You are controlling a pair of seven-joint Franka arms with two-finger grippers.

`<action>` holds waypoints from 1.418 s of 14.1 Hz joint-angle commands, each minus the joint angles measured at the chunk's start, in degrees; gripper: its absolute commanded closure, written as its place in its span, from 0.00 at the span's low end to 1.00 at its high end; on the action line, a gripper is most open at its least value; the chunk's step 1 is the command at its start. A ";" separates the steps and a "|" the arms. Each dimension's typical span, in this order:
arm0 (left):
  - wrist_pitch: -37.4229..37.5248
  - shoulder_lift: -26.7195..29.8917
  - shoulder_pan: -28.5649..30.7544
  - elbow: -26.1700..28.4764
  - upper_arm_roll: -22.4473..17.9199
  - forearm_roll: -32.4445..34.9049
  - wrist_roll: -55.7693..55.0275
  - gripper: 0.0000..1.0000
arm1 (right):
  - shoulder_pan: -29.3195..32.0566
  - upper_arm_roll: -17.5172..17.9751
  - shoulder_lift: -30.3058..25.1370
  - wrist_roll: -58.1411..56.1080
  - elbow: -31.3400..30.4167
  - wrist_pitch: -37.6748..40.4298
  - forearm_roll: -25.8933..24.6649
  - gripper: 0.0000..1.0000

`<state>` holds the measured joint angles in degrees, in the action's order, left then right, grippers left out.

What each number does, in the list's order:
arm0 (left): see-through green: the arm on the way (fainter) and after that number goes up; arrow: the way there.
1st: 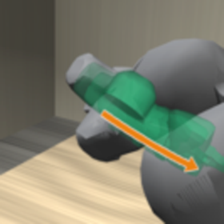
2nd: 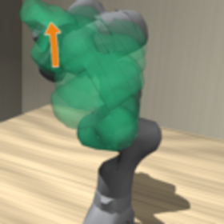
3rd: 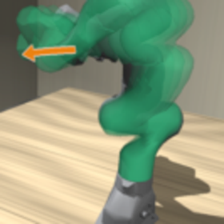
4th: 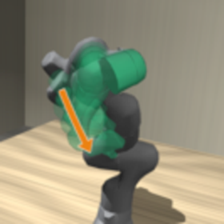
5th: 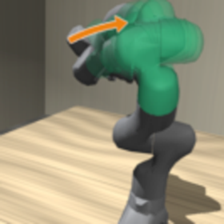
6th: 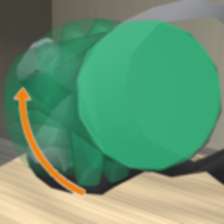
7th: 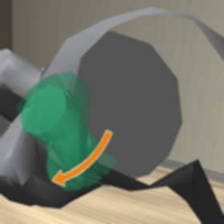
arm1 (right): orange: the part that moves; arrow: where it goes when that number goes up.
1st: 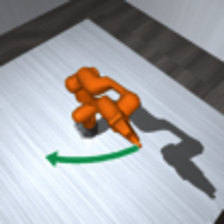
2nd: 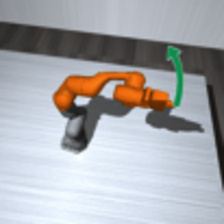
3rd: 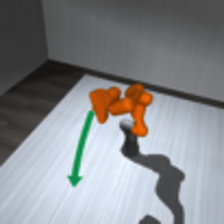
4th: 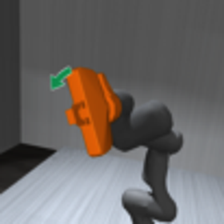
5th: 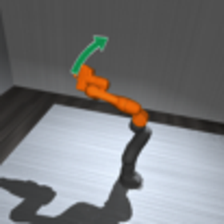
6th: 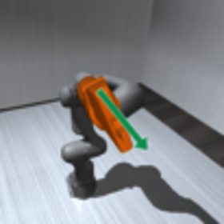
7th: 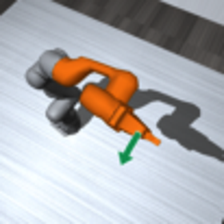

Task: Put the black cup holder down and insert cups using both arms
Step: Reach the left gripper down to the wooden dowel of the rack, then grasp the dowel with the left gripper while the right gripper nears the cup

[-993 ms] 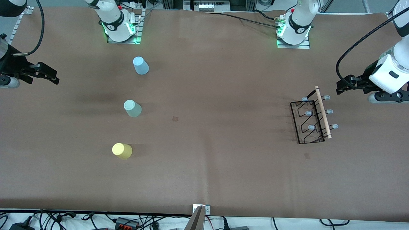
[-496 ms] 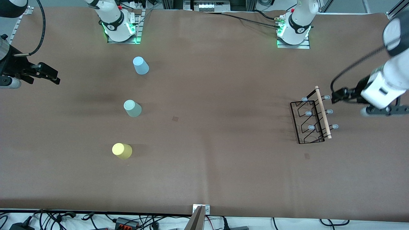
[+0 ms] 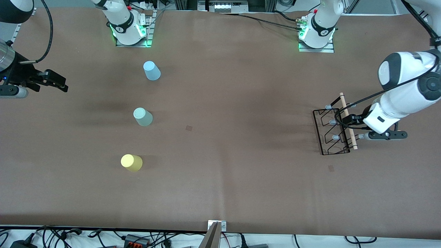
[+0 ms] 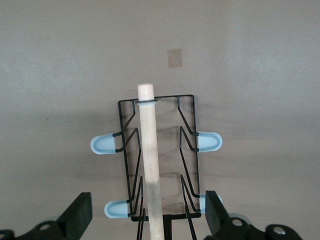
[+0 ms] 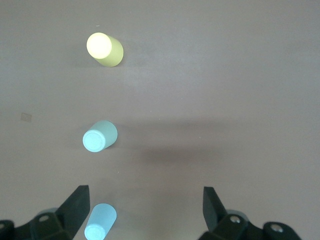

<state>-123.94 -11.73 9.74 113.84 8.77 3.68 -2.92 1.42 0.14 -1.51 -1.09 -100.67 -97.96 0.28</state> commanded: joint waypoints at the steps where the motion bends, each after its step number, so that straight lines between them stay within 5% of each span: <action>1: -1.65 2.41 0.37 3.05 0.20 1.06 1.87 0.18 | 0.51 0.74 -0.33 -0.05 -0.15 -0.56 -0.02 0.00; 9: -1.74 0.74 0.89 3.58 0.20 1.06 1.87 0.54 | 0.51 0.74 -0.07 -0.14 -0.06 -1.00 -0.10 0.00; 15: -2.01 0.65 1.33 4.81 0.28 0.98 1.60 0.66 | -0.28 0.83 1.77 -0.67 -0.23 -0.65 -0.10 0.00; 20: -1.66 0.65 1.33 4.72 0.28 0.71 0.99 0.99 | -4.92 0.92 5.72 -0.05 -2.43 -2.31 0.16 0.00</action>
<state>-125.03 -11.70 10.61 117.74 8.77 3.84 -2.03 -0.91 0.97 2.67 -1.30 -102.27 -99.11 0.31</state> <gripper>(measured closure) 0.841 0.000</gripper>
